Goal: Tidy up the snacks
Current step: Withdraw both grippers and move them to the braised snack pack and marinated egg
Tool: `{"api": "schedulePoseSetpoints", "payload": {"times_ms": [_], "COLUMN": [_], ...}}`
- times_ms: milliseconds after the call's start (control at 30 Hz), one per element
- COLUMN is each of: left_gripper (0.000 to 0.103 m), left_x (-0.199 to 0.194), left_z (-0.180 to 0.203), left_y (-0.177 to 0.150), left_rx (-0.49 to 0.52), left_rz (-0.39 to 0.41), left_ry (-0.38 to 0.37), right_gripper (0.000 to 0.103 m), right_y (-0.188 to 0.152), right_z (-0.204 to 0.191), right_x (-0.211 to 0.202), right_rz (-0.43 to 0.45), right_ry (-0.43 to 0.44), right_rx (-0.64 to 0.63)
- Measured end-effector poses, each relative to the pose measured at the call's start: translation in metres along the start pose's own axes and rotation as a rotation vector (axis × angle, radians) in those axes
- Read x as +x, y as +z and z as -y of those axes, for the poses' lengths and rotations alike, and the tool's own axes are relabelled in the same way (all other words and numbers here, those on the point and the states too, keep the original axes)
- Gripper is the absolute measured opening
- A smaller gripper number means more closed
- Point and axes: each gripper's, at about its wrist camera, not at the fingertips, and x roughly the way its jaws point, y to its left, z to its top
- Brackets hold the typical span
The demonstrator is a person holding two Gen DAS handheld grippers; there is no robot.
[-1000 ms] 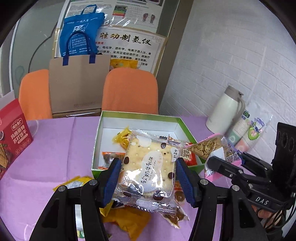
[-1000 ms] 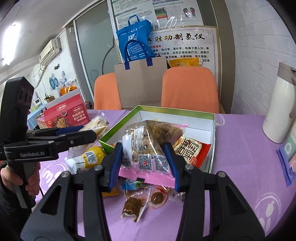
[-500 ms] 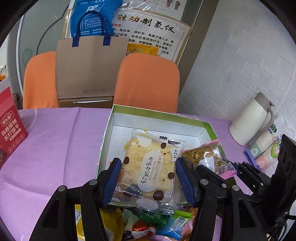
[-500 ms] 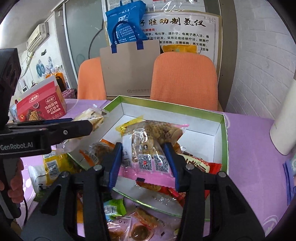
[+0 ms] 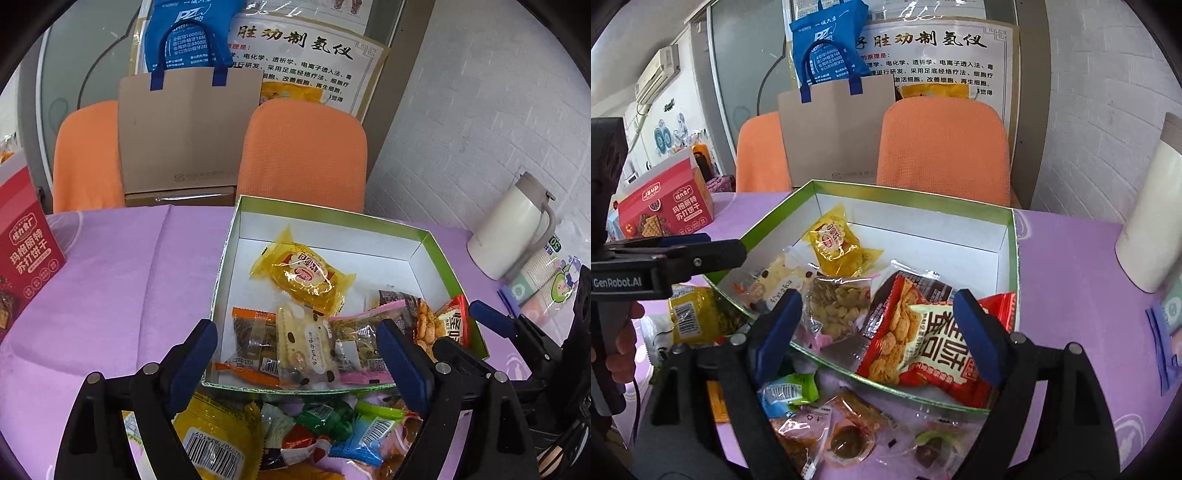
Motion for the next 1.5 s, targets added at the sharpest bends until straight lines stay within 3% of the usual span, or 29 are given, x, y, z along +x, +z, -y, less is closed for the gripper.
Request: {"api": "schedulePoseSetpoints", "payload": {"times_ms": [300, 467, 600, 767, 967, 1167, 1367, 1433, 1467, 1500], "left_gripper": [0.090, 0.090, 0.090, 0.090, 0.090, 0.089, 0.081, 0.067, 0.053, 0.051], "left_x": [-0.061, -0.086, -0.094, -0.085, -0.048, -0.023, 0.004, 0.011, 0.011, 0.011], "left_z": [0.015, 0.027, 0.034, 0.042, 0.055, 0.073, 0.076, 0.075, 0.076, 0.076], "left_y": [-0.022, -0.053, -0.079, -0.107, -0.130, -0.136, -0.134, -0.135, -0.136, -0.136], "left_rx": [0.042, 0.050, 0.043, 0.025, -0.005, 0.029, 0.011, 0.017, 0.039, 0.051], "left_rz": [0.065, 0.079, 0.078, 0.035, -0.084, -0.114, -0.159, -0.170, -0.154, -0.160], "left_ry": [-0.031, -0.079, -0.104, -0.128, -0.158, -0.171, -0.163, -0.162, -0.145, -0.154], "right_gripper": [0.094, 0.097, 0.097, 0.097, 0.097, 0.097, 0.097, 0.097, 0.097, 0.097], "right_y": [-0.013, -0.036, -0.058, -0.091, -0.120, -0.131, -0.133, -0.133, -0.133, -0.132], "right_z": [-0.011, -0.010, -0.002, 0.005, 0.017, 0.025, 0.027, 0.025, 0.024, 0.022], "right_x": [-0.083, -0.126, -0.139, -0.137, -0.124, -0.117, -0.114, -0.111, -0.109, -0.106], "right_rz": [0.103, 0.176, 0.187, 0.136, 0.070, 0.048, 0.038, 0.027, 0.022, 0.016], "right_ry": [0.034, 0.025, 0.040, -0.015, 0.001, -0.001, 0.003, 0.009, 0.011, 0.016], "right_rx": [-0.011, 0.018, 0.081, 0.115, 0.200, 0.231, 0.241, 0.237, 0.234, 0.230]}}
